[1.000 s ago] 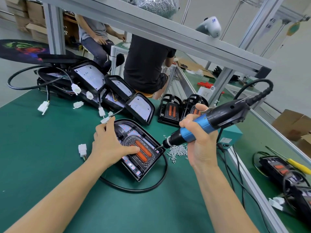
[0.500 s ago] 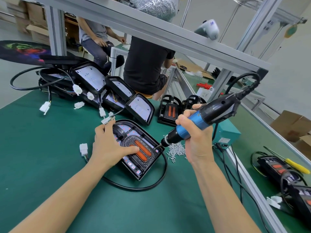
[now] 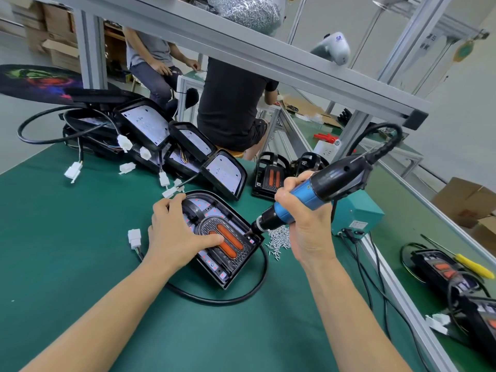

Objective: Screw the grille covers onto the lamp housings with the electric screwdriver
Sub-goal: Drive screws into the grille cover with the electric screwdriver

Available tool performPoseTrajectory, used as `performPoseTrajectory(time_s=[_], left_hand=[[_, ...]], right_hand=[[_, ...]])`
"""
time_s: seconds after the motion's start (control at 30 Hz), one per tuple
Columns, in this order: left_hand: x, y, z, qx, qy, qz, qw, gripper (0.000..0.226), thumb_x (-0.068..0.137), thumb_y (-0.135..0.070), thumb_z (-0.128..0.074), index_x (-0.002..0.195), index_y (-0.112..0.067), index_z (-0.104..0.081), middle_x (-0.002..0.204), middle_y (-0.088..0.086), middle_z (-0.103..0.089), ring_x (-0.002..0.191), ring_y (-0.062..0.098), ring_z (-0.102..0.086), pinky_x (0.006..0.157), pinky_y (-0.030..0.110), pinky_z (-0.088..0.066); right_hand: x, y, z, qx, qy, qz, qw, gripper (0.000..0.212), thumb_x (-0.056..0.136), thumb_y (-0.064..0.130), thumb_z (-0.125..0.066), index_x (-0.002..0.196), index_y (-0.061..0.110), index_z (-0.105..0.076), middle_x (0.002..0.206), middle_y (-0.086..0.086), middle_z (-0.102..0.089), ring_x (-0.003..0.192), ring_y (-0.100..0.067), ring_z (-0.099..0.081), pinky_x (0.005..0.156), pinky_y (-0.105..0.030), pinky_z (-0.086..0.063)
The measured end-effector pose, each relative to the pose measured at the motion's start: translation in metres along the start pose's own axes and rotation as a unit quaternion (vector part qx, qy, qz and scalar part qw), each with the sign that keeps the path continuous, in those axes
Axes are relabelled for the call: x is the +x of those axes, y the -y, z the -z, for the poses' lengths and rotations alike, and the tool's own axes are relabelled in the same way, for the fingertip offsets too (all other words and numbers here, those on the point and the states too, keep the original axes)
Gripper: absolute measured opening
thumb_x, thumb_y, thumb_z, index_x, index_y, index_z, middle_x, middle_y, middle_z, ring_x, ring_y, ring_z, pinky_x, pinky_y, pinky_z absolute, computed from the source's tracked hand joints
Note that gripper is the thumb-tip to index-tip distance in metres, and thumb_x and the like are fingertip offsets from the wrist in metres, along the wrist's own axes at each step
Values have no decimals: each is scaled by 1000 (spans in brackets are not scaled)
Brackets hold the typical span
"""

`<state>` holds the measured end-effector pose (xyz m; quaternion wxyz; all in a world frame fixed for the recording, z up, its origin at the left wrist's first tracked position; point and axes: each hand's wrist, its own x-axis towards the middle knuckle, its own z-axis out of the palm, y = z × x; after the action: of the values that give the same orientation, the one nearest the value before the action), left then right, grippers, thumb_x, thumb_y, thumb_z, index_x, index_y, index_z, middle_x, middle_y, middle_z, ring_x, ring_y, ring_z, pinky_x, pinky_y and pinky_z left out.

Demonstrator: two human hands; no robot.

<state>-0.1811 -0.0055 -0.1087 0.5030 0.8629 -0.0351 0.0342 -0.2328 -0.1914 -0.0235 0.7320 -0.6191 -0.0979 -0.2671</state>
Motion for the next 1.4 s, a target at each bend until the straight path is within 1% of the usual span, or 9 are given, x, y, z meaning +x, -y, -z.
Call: performPoseTrajectory(time_s=[0.2,0.4,0.5,0.6,0.8,0.93,1.07,1.23,1.4], left_hand=[[0,4,1,0,6,22,1000,116,52,-46,-89,146,-25,-24,141,2,-24,132,27,-32,111,48,-26],[1,3,1,12,4,27,1000,115,51,-48,-88,145,-26,-26,142,1,-24,131,29,-32,111,48,-26],[0,4,1,15,2,29,999,115,51,-48,-89,145,-26,-26,142,1,-25,131,30,-32,110,48,-26],[0,3,0,18,1,26,999,115,50,-48,-89,145,-25,-27,141,2,-25,130,30,-33,110,49,-26],[0,3,1,23,2,27,999,115,51,-50,-88,145,-25,-26,142,2,-24,131,30,-32,110,50,-26],[0,3,0,20,1,25,999,115,51,-49,-88,145,-26,-26,142,1,-24,131,30,-32,111,50,-26],[0,3,0,21,-1,20,1000,115,51,-50,-88,145,-25,-26,141,1,-25,130,30,-32,110,50,-27],[0,4,-1,19,-7,17,1000,116,49,-50,-89,144,-25,-28,141,2,-26,129,30,-33,110,49,-26],[0,4,-2,18,-15,17,1000,115,50,-48,-90,144,-24,-28,140,2,-26,129,30,-33,111,48,-25]], right_hand=[[-1,-1,-3,-2,6,9,1000,43,72,-7,-62,72,36,-58,75,4,-53,74,-12,-49,71,-23,-47],[1,4,2,-2,-41,29,999,42,73,-7,-62,103,22,-53,73,0,-51,77,-21,-46,74,-28,-46],[1,8,5,-8,-42,32,999,45,73,-6,-63,109,20,-53,72,0,-52,78,-25,-45,74,-30,-47],[1,7,4,-10,-52,26,998,40,73,-4,-63,104,19,-55,73,0,-51,81,-27,-42,76,-32,-45],[1,5,2,-12,-55,24,998,35,73,-4,-63,100,17,-53,72,-1,-50,81,-28,-41,73,-29,-45],[2,4,4,-9,-59,21,998,34,72,-4,-63,98,17,-53,71,0,-50,80,-27,-42,74,-33,-44],[2,4,4,-17,-59,20,998,34,72,-3,-63,98,18,-53,71,-1,-50,80,-27,-42,72,-27,-46],[2,4,2,-26,-57,19,998,34,73,-4,-63,96,19,-54,73,-4,-49,80,-26,-43,72,-27,-47],[2,6,-1,-39,-43,21,998,31,72,-4,-63,70,27,-58,78,-9,-46,79,-27,-42,73,-31,-43]])
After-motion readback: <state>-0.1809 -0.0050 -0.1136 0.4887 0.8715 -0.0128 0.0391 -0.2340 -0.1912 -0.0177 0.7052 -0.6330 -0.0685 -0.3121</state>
